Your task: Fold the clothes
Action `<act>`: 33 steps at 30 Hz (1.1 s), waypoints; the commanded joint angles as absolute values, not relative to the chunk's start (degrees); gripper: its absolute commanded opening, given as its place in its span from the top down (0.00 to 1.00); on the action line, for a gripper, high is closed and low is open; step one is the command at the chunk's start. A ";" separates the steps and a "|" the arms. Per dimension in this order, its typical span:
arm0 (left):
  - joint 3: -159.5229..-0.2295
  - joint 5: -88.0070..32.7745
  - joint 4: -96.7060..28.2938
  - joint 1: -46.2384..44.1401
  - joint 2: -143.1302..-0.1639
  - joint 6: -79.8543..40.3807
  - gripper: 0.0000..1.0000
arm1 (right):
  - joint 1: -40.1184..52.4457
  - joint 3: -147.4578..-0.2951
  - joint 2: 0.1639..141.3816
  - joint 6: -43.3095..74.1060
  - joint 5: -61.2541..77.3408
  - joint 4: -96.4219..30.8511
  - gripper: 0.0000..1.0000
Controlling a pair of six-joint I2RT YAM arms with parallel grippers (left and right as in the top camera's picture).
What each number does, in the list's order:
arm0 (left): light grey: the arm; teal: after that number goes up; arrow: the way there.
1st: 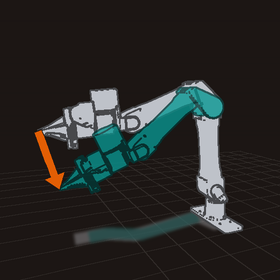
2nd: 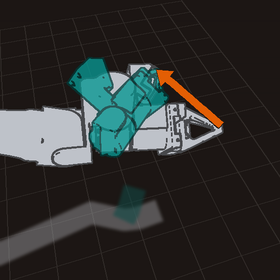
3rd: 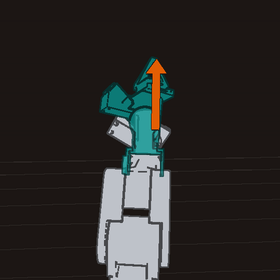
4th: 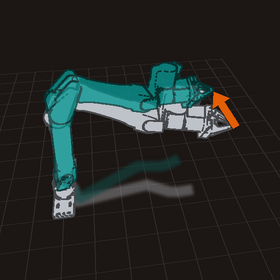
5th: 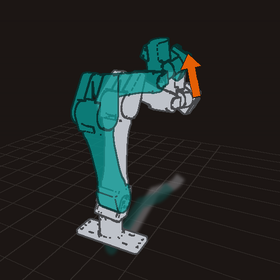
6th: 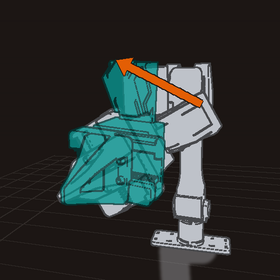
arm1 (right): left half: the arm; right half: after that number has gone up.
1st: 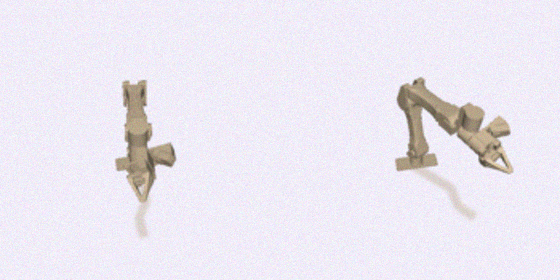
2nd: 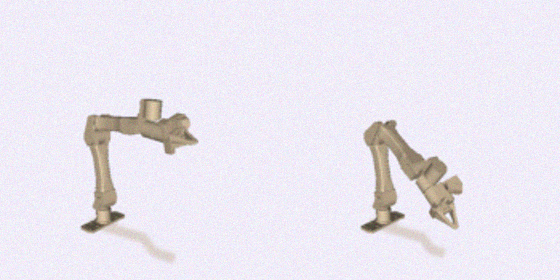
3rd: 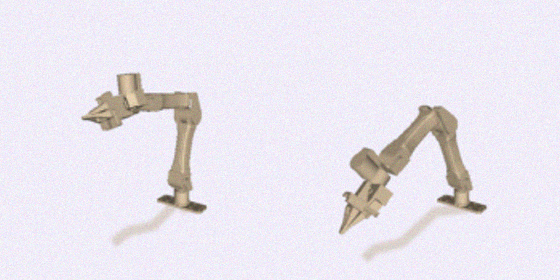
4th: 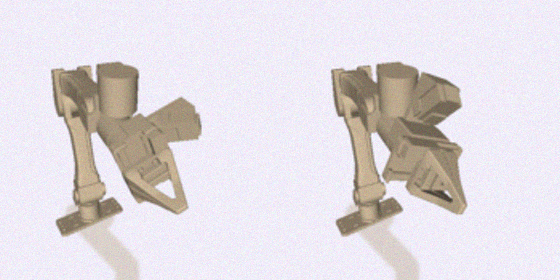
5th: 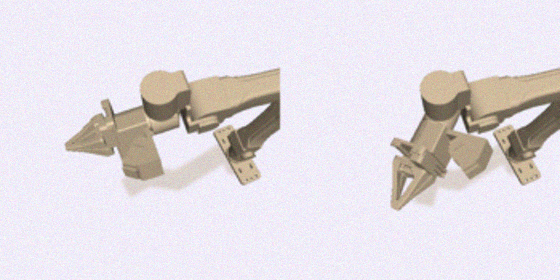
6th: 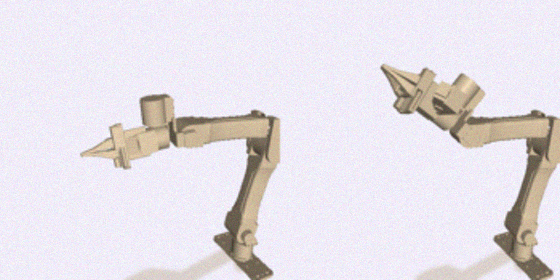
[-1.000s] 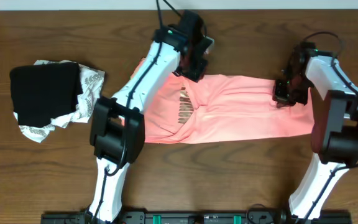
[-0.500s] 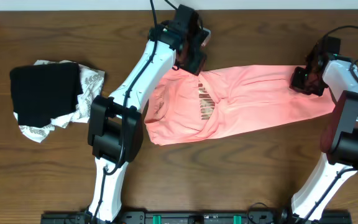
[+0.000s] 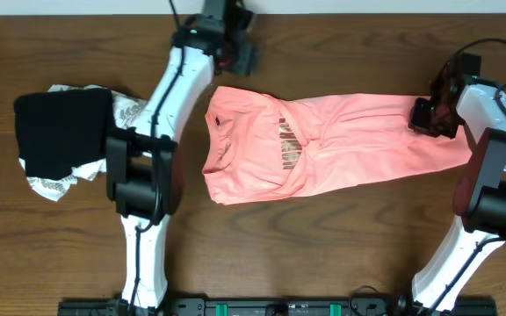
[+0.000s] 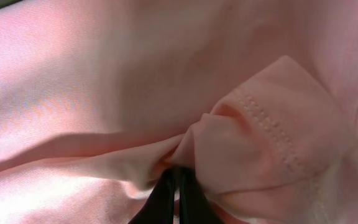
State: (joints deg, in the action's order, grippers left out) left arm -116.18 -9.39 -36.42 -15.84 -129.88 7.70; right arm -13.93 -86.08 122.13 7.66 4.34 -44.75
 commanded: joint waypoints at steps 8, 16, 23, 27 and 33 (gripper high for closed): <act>-117.21 -15.73 -40.49 -10.92 -135.11 5.69 0.36 | -14.24 -84.71 123.85 6.55 4.51 -46.78 0.94; -116.92 -21.87 -44.73 -7.99 -135.63 8.12 0.30 | -14.24 -84.71 123.85 6.52 4.51 -46.78 0.93; -115.07 -31.00 -46.61 -5.74 -136.05 15.09 0.26 | -14.24 -84.71 123.85 5.48 4.51 -47.62 0.91; -115.04 -32.01 -46.68 -5.41 -137.38 18.28 0.26 | -14.24 -84.71 123.85 5.50 4.54 -47.81 0.91; -115.02 -32.60 -46.57 -5.43 -140.07 20.23 0.27 | -14.24 -84.71 123.85 5.76 4.56 -48.82 0.92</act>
